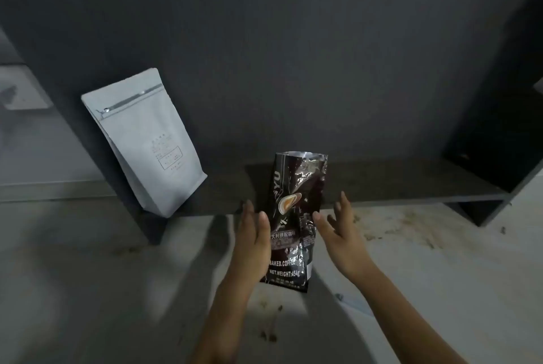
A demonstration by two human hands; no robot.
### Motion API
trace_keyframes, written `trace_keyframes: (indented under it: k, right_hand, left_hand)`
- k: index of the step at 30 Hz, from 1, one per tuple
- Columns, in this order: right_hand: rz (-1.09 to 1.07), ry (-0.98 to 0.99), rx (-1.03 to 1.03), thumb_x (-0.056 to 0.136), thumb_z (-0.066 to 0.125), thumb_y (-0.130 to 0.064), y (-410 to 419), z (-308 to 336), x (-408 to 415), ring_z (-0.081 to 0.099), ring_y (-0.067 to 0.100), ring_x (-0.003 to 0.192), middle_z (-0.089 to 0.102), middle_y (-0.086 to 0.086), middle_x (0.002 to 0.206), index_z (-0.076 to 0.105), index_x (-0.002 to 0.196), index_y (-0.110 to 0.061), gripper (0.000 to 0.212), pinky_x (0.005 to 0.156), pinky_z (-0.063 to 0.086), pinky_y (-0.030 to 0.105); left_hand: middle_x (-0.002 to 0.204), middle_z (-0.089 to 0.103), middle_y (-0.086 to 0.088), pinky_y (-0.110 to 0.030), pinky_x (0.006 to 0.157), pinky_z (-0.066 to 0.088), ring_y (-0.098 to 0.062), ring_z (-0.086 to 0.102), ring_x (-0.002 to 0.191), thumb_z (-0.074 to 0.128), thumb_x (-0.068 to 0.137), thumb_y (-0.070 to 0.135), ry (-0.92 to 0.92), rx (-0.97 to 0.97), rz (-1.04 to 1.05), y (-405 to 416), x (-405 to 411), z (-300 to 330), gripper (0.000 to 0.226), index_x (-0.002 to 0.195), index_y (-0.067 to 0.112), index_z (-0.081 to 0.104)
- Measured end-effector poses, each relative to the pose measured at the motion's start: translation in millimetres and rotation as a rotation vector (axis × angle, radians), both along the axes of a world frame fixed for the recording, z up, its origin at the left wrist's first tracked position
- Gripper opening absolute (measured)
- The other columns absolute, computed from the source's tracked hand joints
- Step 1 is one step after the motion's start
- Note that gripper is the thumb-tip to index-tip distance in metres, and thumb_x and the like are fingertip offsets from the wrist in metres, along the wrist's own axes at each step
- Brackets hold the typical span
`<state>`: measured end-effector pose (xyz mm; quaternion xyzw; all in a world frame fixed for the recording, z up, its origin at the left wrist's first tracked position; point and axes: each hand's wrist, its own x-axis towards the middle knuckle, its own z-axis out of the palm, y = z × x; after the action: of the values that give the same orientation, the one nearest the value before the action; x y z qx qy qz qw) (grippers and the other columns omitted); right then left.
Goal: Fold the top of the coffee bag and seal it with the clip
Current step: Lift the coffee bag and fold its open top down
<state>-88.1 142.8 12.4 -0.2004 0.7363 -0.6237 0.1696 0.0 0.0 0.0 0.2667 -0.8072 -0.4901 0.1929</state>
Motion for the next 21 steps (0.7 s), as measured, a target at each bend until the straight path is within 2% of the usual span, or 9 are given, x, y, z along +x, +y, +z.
trace_keyframes:
  k: [3, 5, 6, 8, 10, 14, 17, 18, 21]
  right_hand:
    - [0.007, -0.006, -0.049, 0.088, 0.055, -0.028, -3.5, -9.8, -4.6, 0.029, 0.020, 0.137, 0.022, 0.006, 0.152, 0.002, 0.143, -0.024, 0.076, 0.112, 0.030, 0.046]
    - [0.028, -0.035, -0.076, 0.088, 0.056, -0.023, -6.4, -17.1, -7.4, 0.040, 0.011, 0.128, 0.034, 0.003, 0.147, 0.012, 0.142, -0.024, 0.069, 0.107, 0.037, 0.042]
    - [0.037, -0.054, -0.085, 0.088, 0.056, -0.022, -7.8, -19.3, -7.5, 0.046, 0.007, 0.122, 0.041, 0.004, 0.144, 0.018, 0.140, -0.024, 0.065, 0.103, 0.041, 0.040]
    - [0.067, -0.070, -0.094, 0.087, 0.057, -0.022, -11.0, -21.7, -7.9, 0.054, 0.010, 0.117, 0.052, 0.006, 0.135, 0.028, 0.136, -0.025, 0.057, 0.099, 0.046, 0.042]
    - [0.078, -0.060, -0.074, 0.086, 0.058, -0.026, -12.4, -26.3, -6.4, 0.056, 0.013, 0.115, 0.056, 0.003, 0.129, 0.031, 0.133, -0.029, 0.054, 0.096, 0.049, 0.045]
    - [0.068, -0.054, -0.055, 0.086, 0.059, -0.023, -9.4, -31.2, -4.5, 0.059, 0.010, 0.110, 0.059, 0.001, 0.123, 0.031, 0.133, -0.029, 0.054, 0.088, 0.053, 0.036]
    - [0.105, -0.092, -0.038, 0.088, 0.058, -0.020, -1.2, -22.0, -5.9, 0.063, 0.008, 0.102, 0.061, 0.005, 0.120, 0.028, 0.136, -0.022, 0.057, 0.074, 0.055, 0.019]
    - [0.102, -0.087, -0.032, 0.088, 0.057, -0.020, 1.3, -16.1, -6.2, 0.062, 0.008, 0.103, 0.058, 0.008, 0.125, 0.027, 0.137, -0.021, 0.058, 0.075, 0.055, 0.017]
    - [-0.012, 0.166, -0.017, 0.090, 0.053, -0.021, 9.5, 9.2, -0.1, 0.047, 0.014, 0.124, 0.045, 0.000, 0.138, 0.027, 0.138, -0.022, 0.055, 0.101, 0.044, 0.036]
  left_hand:
    - [0.159, 0.006, -0.002, -0.014, 0.107, 0.006, -0.004, 0.005, 0.139, 0.020, 0.089, 0.051, 0.032, -0.069, 0.017, 2.9, -1.8, -8.0, 0.068, 0.145, 0.013, 0.023]
    - [0.152, 0.022, 0.002, 0.000, 0.102, 0.011, -0.003, 0.016, 0.135, 0.025, 0.095, 0.040, 0.086, -0.090, -0.010, 7.3, -1.1, -14.4, 0.054, 0.142, 0.013, 0.033]
    - [0.144, 0.038, 0.003, -0.002, 0.101, 0.022, -0.006, 0.030, 0.133, 0.027, 0.096, 0.037, 0.108, -0.077, -0.027, 10.8, 0.3, -16.1, 0.048, 0.135, 0.014, 0.043]
    - [0.109, 0.064, 0.005, -0.017, 0.086, 0.043, -0.002, 0.058, 0.104, 0.027, 0.094, 0.041, 0.104, -0.037, -0.051, 15.5, 2.1, -16.4, 0.043, 0.114, 0.016, 0.057]
    - [0.091, 0.063, 0.011, -0.008, 0.073, 0.043, 0.009, 0.058, 0.086, 0.029, 0.095, 0.040, 0.107, -0.051, -0.045, 17.8, 4.2, -19.2, 0.039, 0.107, 0.017, 0.058]
    - [0.093, 0.062, 0.007, 0.001, 0.066, 0.039, 0.002, 0.059, 0.087, 0.040, 0.098, 0.022, 0.055, -0.123, -0.044, 15.4, 7.8, -19.5, 0.024, 0.113, 0.014, 0.058]
    - [0.100, 0.065, -0.005, -0.009, 0.071, 0.038, -0.019, 0.061, 0.095, 0.053, 0.092, 0.014, 0.032, -0.219, -0.011, 16.8, 17.6, -22.4, 0.025, 0.117, 0.010, 0.056]
    - [0.104, 0.064, -0.009, -0.015, 0.077, 0.038, -0.022, 0.060, 0.097, 0.056, 0.091, 0.015, 0.024, -0.255, 0.003, 18.6, 21.0, -24.7, 0.029, 0.118, 0.008, 0.054]
    - [0.110, 0.061, -0.015, -0.024, 0.084, 0.037, -0.026, 0.056, 0.101, 0.056, 0.091, 0.020, -0.003, -0.327, 0.046, 29.2, 33.0, -31.3, 0.033, 0.119, 0.004, 0.052]
